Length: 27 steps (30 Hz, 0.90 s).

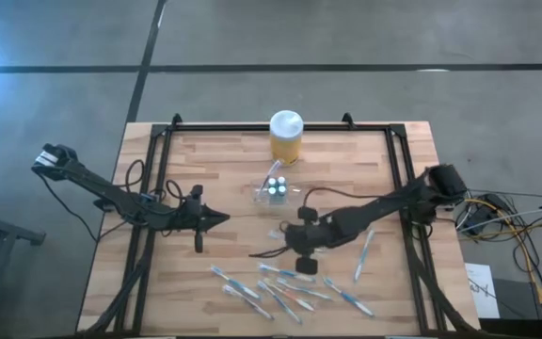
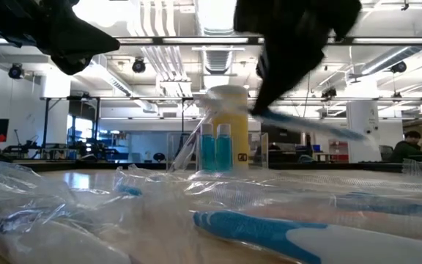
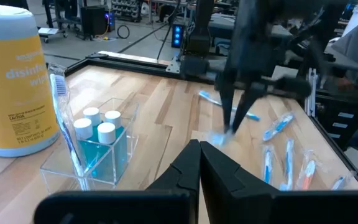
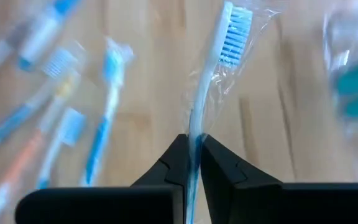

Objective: Pick & Place toothbrushing station
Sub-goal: Put the blue toothbrush into the transparent organizer

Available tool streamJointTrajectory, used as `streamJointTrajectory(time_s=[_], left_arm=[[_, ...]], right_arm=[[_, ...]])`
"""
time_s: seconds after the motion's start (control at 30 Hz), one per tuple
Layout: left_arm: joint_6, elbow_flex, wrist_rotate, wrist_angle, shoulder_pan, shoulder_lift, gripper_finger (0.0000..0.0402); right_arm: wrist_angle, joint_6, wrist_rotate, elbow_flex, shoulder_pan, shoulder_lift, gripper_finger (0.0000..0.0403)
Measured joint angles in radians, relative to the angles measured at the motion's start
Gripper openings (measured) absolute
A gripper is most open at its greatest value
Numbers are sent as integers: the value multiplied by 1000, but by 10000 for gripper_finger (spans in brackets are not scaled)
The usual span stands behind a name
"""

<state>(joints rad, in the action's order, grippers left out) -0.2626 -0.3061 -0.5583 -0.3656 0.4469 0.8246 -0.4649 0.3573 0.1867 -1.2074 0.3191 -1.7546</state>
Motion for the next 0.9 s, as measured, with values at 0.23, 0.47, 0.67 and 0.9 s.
streamJointTrajectory(time_s=[0.23,0.47,0.67,0.9], left_arm=[[12,0,-9,-90,0,74,10],[157,-8,-5,-383,-1,299,35],[203,-79,-9,-498,-16,455,115],[209,-202,-14,-499,-47,564,186]], right_arm=[[491,-255,-22,138,2,166,21],[1039,-370,-92,367,-36,189,21],[1140,-360,-88,406,-83,154,21],[1251,-421,-76,354,-89,51,20]])
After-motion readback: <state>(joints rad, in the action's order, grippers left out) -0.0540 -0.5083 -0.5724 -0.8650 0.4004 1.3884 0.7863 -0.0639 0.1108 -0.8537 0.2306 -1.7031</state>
